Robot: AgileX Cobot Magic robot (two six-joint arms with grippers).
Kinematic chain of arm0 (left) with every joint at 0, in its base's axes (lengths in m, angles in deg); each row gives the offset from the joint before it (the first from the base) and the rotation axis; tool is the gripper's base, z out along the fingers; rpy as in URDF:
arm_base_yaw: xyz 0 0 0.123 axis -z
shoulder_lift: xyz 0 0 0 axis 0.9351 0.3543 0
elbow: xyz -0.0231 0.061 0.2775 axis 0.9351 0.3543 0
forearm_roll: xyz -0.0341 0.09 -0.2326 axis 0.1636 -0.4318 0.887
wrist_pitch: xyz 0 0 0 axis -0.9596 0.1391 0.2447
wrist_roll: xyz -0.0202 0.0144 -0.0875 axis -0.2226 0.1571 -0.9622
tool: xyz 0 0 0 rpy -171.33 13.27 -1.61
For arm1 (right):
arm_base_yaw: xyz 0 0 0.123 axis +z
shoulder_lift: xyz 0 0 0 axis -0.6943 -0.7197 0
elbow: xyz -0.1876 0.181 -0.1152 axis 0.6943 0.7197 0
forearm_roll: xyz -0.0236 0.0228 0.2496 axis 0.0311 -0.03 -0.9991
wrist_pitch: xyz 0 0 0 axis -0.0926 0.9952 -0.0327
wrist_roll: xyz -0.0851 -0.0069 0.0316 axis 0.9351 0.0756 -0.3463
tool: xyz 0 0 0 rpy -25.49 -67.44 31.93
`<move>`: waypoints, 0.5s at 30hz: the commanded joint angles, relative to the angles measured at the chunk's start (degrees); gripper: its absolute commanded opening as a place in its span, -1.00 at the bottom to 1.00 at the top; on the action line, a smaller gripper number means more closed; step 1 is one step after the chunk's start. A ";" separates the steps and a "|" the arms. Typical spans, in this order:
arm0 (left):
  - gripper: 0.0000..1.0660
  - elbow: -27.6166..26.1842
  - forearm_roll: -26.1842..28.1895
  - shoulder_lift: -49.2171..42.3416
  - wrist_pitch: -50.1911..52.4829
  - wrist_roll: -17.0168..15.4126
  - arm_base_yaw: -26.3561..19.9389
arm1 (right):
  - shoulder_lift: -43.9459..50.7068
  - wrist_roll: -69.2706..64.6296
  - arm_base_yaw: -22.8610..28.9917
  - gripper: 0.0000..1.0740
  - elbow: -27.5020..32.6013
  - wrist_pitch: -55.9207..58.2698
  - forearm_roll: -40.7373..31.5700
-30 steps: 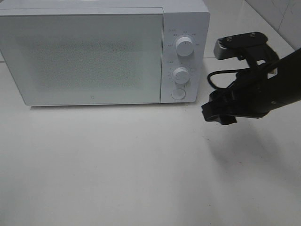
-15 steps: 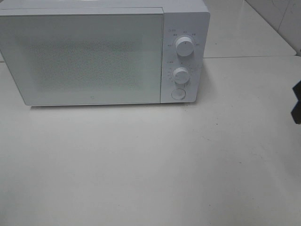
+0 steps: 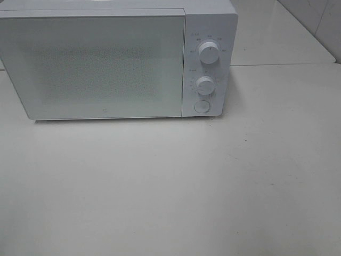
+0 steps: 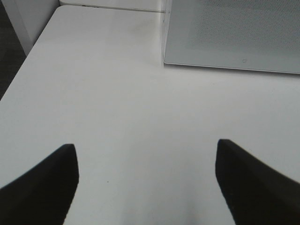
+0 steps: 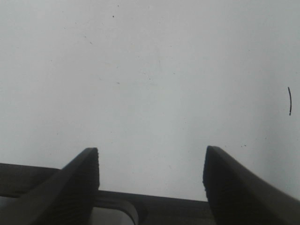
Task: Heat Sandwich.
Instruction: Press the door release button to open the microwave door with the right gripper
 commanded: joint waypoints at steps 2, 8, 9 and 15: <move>0.43 0.11 -0.46 -1.32 0.86 -0.23 -0.29 | 7.56 -1.20 -0.29 0.18 -0.29 1.95 -0.11; 0.43 0.11 -0.46 -1.32 0.86 -0.23 -0.29 | 14.84 -1.38 -0.29 0.18 -0.29 2.12 -0.11; 0.43 0.11 -0.46 -1.32 0.86 -0.23 -0.29 | 16.27 -1.38 -0.29 0.18 -0.23 2.12 -0.06; 0.43 0.11 -0.46 -1.32 0.86 -0.23 -0.29 | 26.01 -1.38 -0.29 0.18 5.73 -0.63 0.00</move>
